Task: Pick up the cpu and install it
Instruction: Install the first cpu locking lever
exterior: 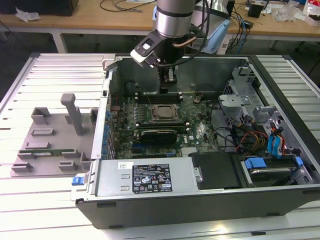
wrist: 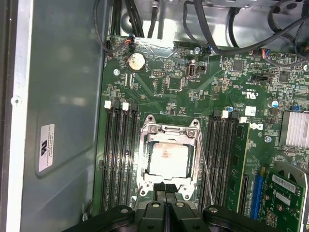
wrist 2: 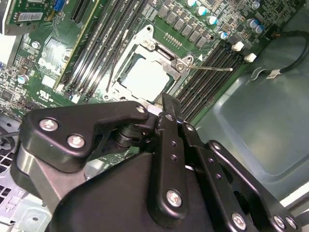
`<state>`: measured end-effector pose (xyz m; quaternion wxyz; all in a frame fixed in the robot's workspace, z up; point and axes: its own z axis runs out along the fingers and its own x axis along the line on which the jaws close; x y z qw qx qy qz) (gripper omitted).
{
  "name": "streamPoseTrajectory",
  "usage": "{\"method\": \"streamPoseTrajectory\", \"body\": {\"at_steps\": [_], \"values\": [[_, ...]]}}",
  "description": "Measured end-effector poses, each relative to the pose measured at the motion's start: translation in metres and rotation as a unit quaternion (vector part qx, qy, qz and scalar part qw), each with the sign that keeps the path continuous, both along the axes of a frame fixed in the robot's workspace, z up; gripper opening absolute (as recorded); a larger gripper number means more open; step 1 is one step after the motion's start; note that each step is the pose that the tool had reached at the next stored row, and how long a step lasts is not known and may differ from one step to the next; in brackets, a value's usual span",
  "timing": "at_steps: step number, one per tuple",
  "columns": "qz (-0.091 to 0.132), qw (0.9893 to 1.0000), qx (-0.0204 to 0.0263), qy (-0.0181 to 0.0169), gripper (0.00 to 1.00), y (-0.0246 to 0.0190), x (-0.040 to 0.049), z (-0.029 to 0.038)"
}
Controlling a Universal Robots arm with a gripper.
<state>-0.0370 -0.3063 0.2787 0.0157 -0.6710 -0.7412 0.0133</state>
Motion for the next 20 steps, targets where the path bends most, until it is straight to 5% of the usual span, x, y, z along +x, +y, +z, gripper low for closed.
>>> {"method": "streamPoseTrajectory", "body": {"at_steps": [6,9,11,12,15,17,20], "values": [[0.059,0.9982,0.0000,0.0000,0.11,0.0000,0.0000,0.0000],[0.089,0.9960,0.0000,0.0000,0.11,0.0000,0.0000,0.0000],[0.124,0.9923,0.0000,0.0000,0.11,0.0000,0.0000,0.0000],[0.147,0.9892,0.0000,0.0000,0.11,0.0000,0.0000,0.0000],[0.169,0.9856,0.0000,0.0000,0.11,0.0000,0.0000,0.0000],[0.191,0.9816,0.0000,0.0000,0.11,0.0000,0.0000,0.0000],[0.227,0.9740,0.0000,0.0000,0.11,0.0000,0.0000,0.0000]]}}
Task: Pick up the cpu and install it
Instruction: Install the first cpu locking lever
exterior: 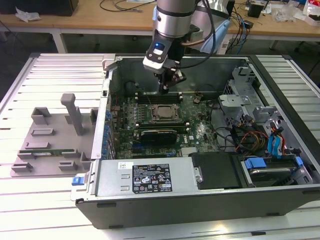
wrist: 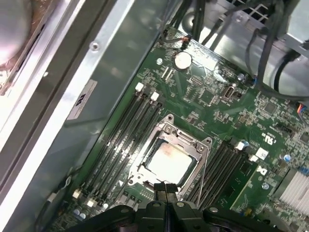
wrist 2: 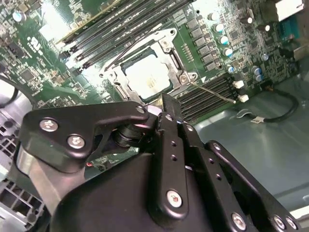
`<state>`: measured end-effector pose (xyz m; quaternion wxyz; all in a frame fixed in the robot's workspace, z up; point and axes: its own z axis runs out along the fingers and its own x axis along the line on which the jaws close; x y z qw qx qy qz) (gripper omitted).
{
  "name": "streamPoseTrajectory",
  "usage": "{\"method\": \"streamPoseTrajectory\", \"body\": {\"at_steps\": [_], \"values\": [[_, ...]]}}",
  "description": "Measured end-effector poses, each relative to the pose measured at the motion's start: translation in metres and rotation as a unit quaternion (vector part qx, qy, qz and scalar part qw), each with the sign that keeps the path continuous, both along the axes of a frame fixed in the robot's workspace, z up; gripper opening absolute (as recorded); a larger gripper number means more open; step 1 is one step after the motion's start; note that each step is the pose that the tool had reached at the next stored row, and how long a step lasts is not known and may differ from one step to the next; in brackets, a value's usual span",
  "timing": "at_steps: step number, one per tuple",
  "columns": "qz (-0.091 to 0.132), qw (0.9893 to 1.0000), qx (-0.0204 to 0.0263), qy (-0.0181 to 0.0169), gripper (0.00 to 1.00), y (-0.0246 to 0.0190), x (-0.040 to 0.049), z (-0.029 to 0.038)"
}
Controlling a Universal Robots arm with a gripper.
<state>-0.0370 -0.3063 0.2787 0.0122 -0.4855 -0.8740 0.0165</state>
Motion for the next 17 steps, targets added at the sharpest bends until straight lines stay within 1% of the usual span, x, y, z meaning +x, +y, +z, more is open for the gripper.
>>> {"method": "streamPoseTrajectory", "body": {"at_steps": [1,3,5,7,10,12,14,17], "values": [[0.011,0.9999,0.0000,0.0000,0.11,0.0000,0.0000,0.0000],[0.024,0.9997,0.0000,0.0000,0.11,0.0000,0.0000,0.0000],[0.040,0.9992,0.0000,0.0000,0.11,0.0000,0.0000,0.0000],[0.049,0.9988,0.0000,0.0000,0.11,0.0000,0.0000,0.0000],[0.067,0.9978,0.0000,0.0000,0.11,0.0000,0.0000,0.0000],[0.080,0.9968,0.0000,0.0000,0.11,0.0000,0.0000,0.0000],[0.089,0.9960,0.0000,0.0000,0.11,0.0000,0.0000,0.0000],[0.105,0.9945,0.0000,0.0000,0.11,0.0000,0.0000,0.0000]]}}
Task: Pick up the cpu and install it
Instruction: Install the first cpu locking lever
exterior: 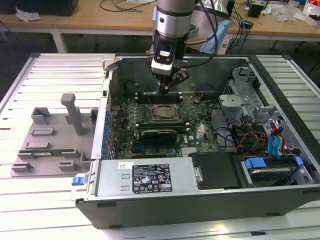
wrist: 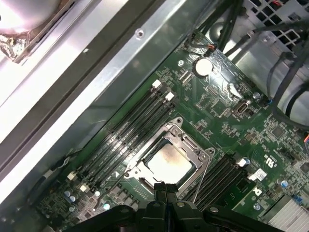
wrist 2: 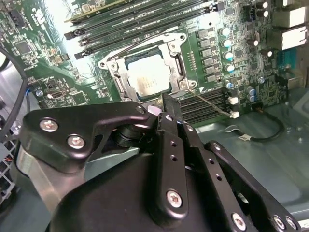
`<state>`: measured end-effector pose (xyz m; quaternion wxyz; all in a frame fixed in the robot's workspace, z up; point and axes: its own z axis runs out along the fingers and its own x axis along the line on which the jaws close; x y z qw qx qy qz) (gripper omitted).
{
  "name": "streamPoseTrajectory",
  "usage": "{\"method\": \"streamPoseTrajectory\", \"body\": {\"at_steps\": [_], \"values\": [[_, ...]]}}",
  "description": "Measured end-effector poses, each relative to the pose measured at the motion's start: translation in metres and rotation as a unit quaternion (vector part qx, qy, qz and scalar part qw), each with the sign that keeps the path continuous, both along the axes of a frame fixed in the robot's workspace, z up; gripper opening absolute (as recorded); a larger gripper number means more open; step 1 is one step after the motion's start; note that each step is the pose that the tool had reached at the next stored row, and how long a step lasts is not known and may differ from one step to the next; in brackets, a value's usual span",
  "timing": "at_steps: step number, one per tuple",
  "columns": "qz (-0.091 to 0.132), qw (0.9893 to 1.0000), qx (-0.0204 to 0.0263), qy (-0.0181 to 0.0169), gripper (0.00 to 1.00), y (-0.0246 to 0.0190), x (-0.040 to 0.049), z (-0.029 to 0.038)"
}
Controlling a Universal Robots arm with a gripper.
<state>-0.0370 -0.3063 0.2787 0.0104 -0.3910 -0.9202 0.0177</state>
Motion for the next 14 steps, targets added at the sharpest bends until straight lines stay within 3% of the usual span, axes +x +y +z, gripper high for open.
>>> {"method": "streamPoseTrajectory", "body": {"at_steps": [6,12,14], "values": [[0.037,0.9993,0.0000,0.0000,0.11,0.0000,0.0000,0.0000],[0.079,0.9969,0.0000,0.0000,0.11,0.0000,0.0000,0.0000],[0.095,0.9954,0.0000,0.0000,0.11,0.0000,0.0000,0.0000]]}}
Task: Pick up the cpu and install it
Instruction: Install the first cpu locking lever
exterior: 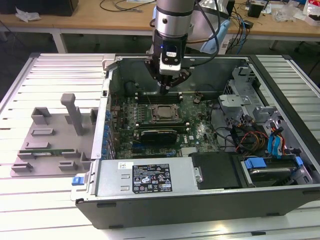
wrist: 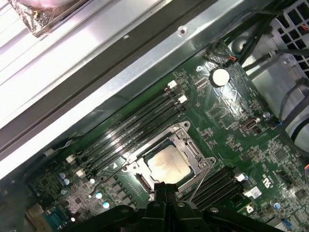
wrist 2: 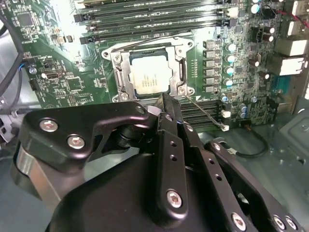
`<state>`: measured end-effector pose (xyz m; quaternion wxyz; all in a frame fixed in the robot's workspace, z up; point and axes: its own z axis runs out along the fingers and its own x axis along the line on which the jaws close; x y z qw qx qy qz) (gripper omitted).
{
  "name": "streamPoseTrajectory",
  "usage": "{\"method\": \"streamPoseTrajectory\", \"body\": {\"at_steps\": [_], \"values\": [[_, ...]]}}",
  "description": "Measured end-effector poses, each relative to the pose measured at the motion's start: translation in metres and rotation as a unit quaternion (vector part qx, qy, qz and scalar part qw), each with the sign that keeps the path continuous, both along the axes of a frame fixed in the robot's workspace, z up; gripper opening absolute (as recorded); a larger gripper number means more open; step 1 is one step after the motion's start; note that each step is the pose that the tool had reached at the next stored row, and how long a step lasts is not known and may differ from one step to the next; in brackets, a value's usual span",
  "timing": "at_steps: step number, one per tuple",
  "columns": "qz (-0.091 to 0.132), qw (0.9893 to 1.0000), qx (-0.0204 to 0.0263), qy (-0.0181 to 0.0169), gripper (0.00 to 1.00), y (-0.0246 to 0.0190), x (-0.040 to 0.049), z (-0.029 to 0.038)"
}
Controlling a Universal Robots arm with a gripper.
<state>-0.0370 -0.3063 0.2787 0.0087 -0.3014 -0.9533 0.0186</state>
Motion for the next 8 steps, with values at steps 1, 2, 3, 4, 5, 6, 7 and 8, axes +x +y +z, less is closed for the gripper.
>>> {"method": "streamPoseTrajectory", "body": {"at_steps": [1,2,3,4,5,6,7,8], "values": [[0.008,1.0000,0.0000,0.0000,0.11,0.0000,0.0000,0.0000],[0.017,0.9999,0.0000,0.0000,0.11,0.0000,0.0000,0.0000],[0.022,0.9998,0.0000,0.0000,0.11,0.0000,0.0000,0.0000],[0.026,0.9997,0.0000,0.0000,0.11,0.0000,0.0000,0.0000],[0.035,0.9994,0.0000,0.0000,0.11,0.0000,0.0000,0.0000],[0.043,0.9991,0.0000,0.0000,0.11,0.0000,0.0000,0.0000],[0.048,0.9988,0.0000,0.0000,0.11,0.0000,0.0000,0.0000],[0.053,0.9986,0.0000,0.0000,0.11,0.0000,0.0000,0.0000]]}}
